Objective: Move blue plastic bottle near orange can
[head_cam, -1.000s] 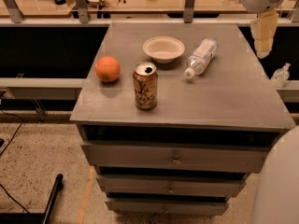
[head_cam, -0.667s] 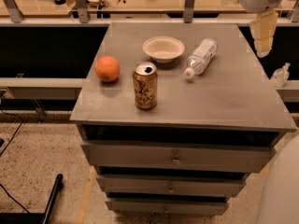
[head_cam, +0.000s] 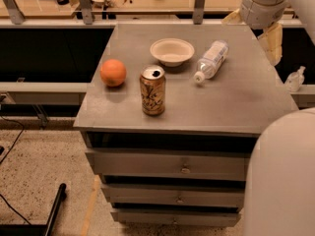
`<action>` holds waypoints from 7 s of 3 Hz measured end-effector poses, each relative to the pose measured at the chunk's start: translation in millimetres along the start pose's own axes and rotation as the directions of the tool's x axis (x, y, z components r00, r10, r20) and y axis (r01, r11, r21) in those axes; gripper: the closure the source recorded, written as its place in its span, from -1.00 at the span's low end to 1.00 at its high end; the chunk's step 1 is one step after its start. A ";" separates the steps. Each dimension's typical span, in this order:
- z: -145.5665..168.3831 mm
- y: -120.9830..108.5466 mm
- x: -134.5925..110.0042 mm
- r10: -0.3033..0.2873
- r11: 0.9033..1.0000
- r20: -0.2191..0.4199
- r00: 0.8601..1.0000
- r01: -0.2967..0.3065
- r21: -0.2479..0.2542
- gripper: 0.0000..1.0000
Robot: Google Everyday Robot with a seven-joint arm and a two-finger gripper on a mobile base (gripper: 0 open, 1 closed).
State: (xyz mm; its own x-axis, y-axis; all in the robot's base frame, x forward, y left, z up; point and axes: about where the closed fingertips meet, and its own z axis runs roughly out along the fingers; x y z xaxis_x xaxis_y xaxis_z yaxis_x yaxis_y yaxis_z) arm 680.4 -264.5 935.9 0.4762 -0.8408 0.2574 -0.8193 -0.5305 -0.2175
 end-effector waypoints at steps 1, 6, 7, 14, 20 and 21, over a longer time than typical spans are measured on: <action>28.0 -14.4 -0.9 -0.159 0.987 0.034 0.987 0.159 -0.001 -1.00; 75.8 -33.9 -24.1 -0.403 0.914 0.067 0.913 0.405 -0.007 0.28; 45.4 -21.6 -34.3 -0.368 0.930 0.127 0.921 0.365 0.042 0.74; 28.6 43.1 -185.7 -0.295 0.941 0.386 0.874 0.336 -0.044 1.00; 34.7 12.6 -208.5 -0.302 0.945 0.344 0.889 0.327 -0.014 -0.74; 28.9 10.6 -203.5 -0.308 0.944 0.330 0.892 0.330 -0.009 -1.00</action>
Offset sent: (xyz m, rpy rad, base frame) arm 0.0453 0.0158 -0.0559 -0.1054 0.1372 0.4178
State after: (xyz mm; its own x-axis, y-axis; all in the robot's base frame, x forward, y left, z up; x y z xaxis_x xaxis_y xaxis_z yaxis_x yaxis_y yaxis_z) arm 584.1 -102.2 854.0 0.7828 -0.6222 -0.0144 -0.6196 -0.7769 -0.1116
